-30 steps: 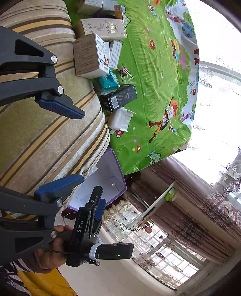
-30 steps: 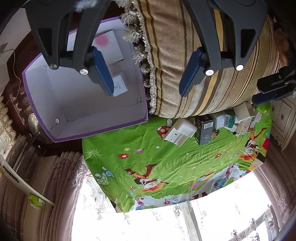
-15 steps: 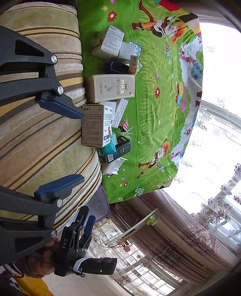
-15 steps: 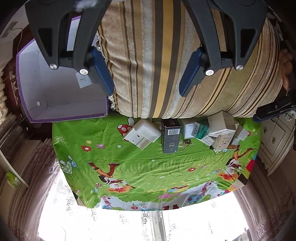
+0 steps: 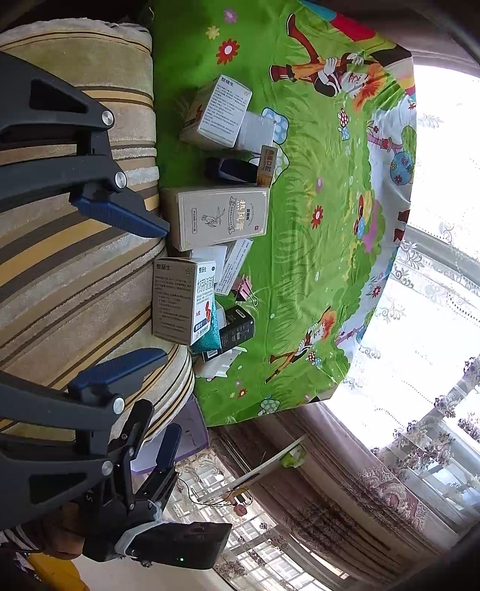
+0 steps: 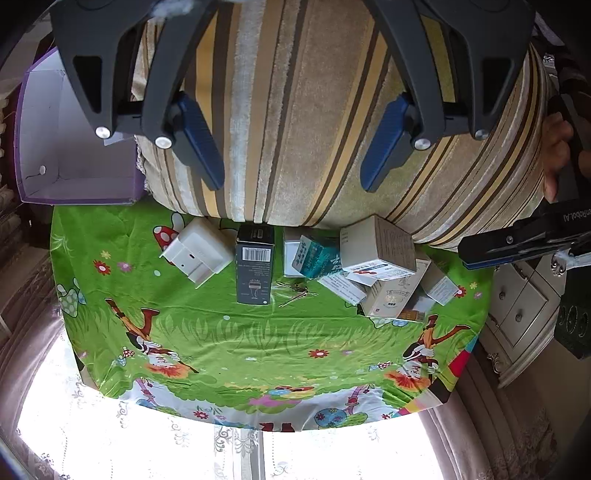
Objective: Organize rigid objects
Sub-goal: 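Move both tools back over the pile toward the next two boxes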
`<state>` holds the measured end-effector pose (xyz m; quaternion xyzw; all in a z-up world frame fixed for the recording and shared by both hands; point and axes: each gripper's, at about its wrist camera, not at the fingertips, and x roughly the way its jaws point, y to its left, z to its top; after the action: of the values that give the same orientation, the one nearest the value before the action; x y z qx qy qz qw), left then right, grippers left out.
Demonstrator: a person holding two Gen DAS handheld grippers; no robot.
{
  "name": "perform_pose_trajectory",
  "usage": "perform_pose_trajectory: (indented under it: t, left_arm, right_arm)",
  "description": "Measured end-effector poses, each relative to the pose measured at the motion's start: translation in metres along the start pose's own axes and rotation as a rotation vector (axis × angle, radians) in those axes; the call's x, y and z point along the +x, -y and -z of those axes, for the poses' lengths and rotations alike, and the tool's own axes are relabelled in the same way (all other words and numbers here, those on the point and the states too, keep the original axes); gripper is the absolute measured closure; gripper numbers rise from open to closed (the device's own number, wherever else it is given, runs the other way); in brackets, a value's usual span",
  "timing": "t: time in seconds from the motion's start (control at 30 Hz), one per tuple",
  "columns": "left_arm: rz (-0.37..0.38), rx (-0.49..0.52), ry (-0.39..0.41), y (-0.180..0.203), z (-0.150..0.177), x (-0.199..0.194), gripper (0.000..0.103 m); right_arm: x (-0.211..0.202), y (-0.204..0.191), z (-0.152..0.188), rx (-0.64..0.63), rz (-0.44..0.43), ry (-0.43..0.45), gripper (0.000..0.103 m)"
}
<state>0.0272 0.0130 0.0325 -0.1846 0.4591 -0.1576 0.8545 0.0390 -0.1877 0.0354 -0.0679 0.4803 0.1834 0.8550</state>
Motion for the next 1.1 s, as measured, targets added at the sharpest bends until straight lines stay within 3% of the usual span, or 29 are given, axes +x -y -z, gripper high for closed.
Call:
perform_pose_trajectory:
  t: [0.27,0.53,0.73,1.1]
  left_arm:
    - [-0.025,-0.015,0.009,-0.016,-0.01,-0.002,0.04]
    - [-0.114,0.008,0.018,-0.043,-0.037,0.001,0.04]
    - [-0.185,0.032,0.005,-0.065,-0.058,0.012,0.04]
    - [-0.222,0.054,-0.019,-0.085,-0.073,0.037,0.04]
  right_arm:
    - [0.012,-0.02,-0.009,-0.027,-0.047,-0.019,0.024]
    - [0.024,-0.029,-0.016,0.042,-0.059,-0.051,0.021]
    - [0.028,-0.041,-0.024,0.105,-0.027,-0.05,0.012]
    - [0.047,-0.076,-0.04,0.174,0.098,-0.063,0.011]
